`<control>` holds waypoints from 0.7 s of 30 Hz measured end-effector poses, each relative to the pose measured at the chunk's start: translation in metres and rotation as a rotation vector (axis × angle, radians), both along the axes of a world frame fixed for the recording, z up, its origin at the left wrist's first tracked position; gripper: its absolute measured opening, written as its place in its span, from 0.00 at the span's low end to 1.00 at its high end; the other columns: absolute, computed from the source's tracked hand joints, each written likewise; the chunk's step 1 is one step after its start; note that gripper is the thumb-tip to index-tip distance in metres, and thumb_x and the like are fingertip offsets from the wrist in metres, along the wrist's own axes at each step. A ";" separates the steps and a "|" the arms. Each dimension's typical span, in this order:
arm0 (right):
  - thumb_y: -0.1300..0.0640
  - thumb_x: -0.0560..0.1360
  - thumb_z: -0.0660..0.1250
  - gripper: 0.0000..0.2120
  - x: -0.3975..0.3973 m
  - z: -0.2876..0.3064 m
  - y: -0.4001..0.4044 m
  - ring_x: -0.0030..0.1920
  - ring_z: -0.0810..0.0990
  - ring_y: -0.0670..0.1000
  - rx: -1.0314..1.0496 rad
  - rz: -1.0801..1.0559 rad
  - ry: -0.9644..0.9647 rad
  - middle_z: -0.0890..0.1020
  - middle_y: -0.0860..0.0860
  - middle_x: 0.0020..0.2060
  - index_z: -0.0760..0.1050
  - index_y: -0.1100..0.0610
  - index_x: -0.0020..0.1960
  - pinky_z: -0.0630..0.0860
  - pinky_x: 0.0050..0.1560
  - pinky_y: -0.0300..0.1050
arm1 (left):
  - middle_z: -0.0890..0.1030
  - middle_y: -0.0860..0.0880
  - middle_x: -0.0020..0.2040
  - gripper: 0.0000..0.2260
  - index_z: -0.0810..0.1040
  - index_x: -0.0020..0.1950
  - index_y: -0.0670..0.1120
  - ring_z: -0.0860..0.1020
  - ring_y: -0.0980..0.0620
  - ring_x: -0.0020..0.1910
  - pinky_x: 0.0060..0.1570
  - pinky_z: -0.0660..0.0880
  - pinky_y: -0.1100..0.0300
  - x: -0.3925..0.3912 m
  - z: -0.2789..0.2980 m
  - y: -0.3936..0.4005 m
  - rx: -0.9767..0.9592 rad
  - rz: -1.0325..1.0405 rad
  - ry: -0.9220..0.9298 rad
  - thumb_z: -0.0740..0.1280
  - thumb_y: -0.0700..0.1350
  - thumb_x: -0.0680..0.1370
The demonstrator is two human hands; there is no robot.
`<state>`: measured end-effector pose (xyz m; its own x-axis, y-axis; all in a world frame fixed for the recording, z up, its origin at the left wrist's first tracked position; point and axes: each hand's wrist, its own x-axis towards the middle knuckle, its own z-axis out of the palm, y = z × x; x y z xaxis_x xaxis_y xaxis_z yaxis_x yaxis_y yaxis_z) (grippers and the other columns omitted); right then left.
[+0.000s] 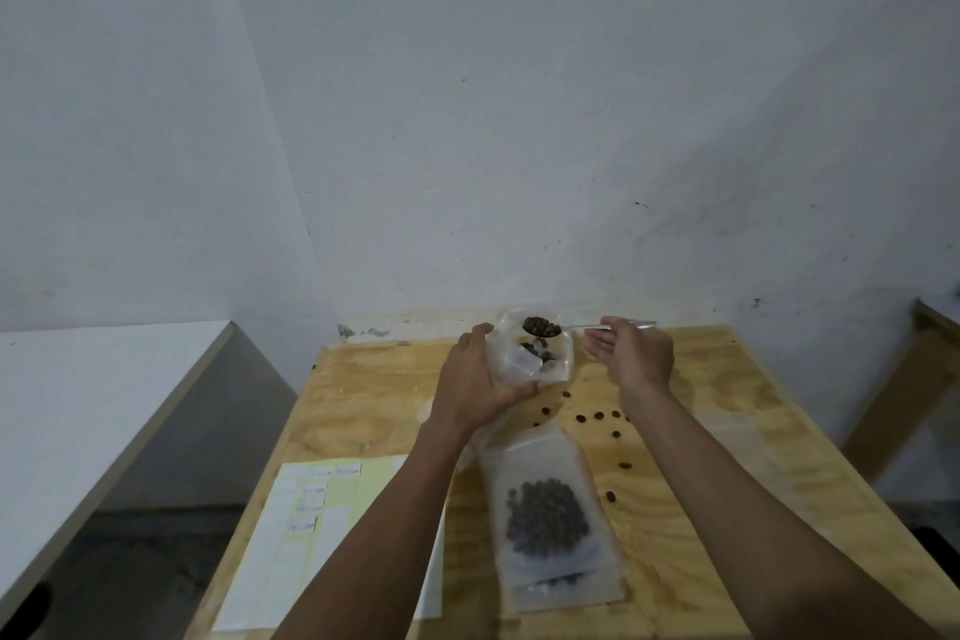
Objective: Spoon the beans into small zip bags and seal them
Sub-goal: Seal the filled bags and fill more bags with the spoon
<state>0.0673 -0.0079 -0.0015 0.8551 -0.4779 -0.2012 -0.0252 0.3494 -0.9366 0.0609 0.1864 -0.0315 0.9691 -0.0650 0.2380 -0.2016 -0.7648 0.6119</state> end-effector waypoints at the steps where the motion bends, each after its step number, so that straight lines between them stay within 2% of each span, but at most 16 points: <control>1: 0.67 0.78 0.64 0.07 -0.001 0.004 0.000 0.40 0.87 0.57 0.004 0.009 -0.014 0.86 0.62 0.41 0.80 0.68 0.52 0.80 0.31 0.37 | 0.76 0.48 0.64 0.52 0.68 0.72 0.45 0.75 0.46 0.62 0.57 0.74 0.50 -0.001 0.001 0.000 0.023 0.016 -0.002 0.65 0.78 0.58; 4: 0.67 0.78 0.65 0.07 -0.005 0.012 0.000 0.39 0.88 0.57 -0.008 0.043 -0.047 0.86 0.62 0.40 0.81 0.67 0.51 0.84 0.37 0.42 | 0.75 0.49 0.67 0.54 0.66 0.73 0.48 0.74 0.46 0.65 0.59 0.75 0.44 -0.005 0.005 0.000 0.072 0.060 0.005 0.61 0.81 0.56; 6: 0.67 0.78 0.65 0.07 -0.007 0.014 0.002 0.38 0.88 0.57 -0.046 0.070 -0.059 0.86 0.62 0.40 0.81 0.67 0.50 0.84 0.38 0.43 | 0.74 0.49 0.69 0.55 0.65 0.75 0.49 0.73 0.46 0.67 0.60 0.74 0.42 -0.007 0.007 -0.001 0.076 0.070 0.008 0.60 0.81 0.56; 10: 0.66 0.78 0.65 0.07 -0.013 0.013 0.009 0.38 0.88 0.57 -0.197 0.152 -0.076 0.86 0.61 0.38 0.82 0.66 0.49 0.84 0.37 0.43 | 0.74 0.49 0.69 0.55 0.64 0.76 0.49 0.73 0.46 0.67 0.60 0.73 0.45 -0.009 0.010 -0.002 0.086 0.077 -0.016 0.59 0.82 0.57; 14: 0.62 0.80 0.66 0.08 -0.016 0.010 0.016 0.39 0.88 0.57 -0.383 0.250 -0.180 0.87 0.59 0.38 0.82 0.64 0.49 0.85 0.44 0.49 | 0.73 0.49 0.71 0.56 0.64 0.77 0.49 0.72 0.46 0.68 0.62 0.72 0.44 -0.009 0.011 -0.004 0.050 0.085 -0.028 0.61 0.81 0.57; 17: 0.62 0.80 0.66 0.07 -0.014 0.008 0.018 0.39 0.88 0.56 -0.306 0.082 -0.206 0.87 0.58 0.38 0.83 0.61 0.48 0.85 0.43 0.49 | 0.73 0.50 0.69 0.53 0.64 0.76 0.49 0.72 0.46 0.67 0.61 0.72 0.45 -0.008 0.010 -0.003 0.045 0.099 -0.042 0.62 0.79 0.59; 21: 0.64 0.79 0.65 0.11 -0.005 -0.003 0.017 0.37 0.87 0.53 -0.223 -0.115 -0.058 0.86 0.54 0.35 0.80 0.53 0.41 0.85 0.46 0.50 | 0.73 0.50 0.70 0.53 0.64 0.76 0.49 0.72 0.47 0.67 0.61 0.73 0.44 -0.006 0.009 0.002 0.005 0.134 -0.056 0.63 0.79 0.59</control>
